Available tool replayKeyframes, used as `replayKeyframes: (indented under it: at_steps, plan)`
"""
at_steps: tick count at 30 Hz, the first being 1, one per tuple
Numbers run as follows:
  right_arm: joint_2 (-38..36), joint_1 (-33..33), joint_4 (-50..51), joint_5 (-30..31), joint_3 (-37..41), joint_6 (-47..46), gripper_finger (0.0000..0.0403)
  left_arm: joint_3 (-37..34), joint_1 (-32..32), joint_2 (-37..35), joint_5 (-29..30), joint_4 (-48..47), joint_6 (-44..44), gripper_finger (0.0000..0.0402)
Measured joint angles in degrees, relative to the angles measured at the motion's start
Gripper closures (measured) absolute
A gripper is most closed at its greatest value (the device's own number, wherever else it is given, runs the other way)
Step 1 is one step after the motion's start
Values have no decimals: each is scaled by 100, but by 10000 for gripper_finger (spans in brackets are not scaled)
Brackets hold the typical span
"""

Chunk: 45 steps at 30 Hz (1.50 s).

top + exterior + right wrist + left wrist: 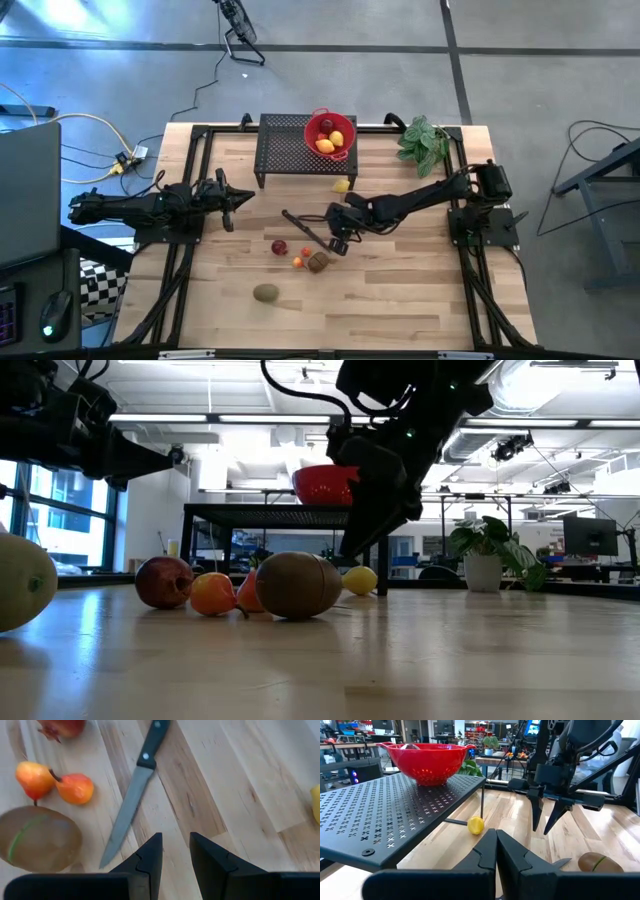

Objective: Pick & Place Fruit
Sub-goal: Put the pomegranate into the colander on the shelf

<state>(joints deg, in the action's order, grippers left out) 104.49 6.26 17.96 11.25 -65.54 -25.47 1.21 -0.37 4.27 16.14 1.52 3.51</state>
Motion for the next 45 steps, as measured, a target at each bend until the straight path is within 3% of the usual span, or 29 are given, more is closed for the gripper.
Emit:
replayKeyframes:
  at_steps: [12, 18, 21, 29, 33, 36, 41, 45]
  plan:
    - [0, 0, -1109, -18, 0, 23, 312, 0, 0, 0, -46, -2, 57, 402]
    - [-2, -4, -1448, 66, -2, 25, 312, 0, -1, 0, -1046, -82, 187, 402]
    - [-2, -4, -1474, 21, -2, 25, 311, 0, -1, 1, -1201, -58, 277, 402]
    - [-135, -7, -925, -369, -9, 168, 312, 0, -1, 0, -1217, -76, 625, 402]
    - [-387, -4, -397, -4, -4, 169, 314, 0, -1, 0, -1166, -119, 728, 402]
    - [-588, -5, -150, 335, -5, 198, 331, 0, -1, 2, -1060, -111, 730, 402]
    - [-825, -7, -17, 342, -14, 568, 385, 0, -1, 7, -975, -96, 719, 402]
    - [-925, -4, 49, 328, 5, 817, 395, 0, -1, 13, -968, -98, 680, 402]
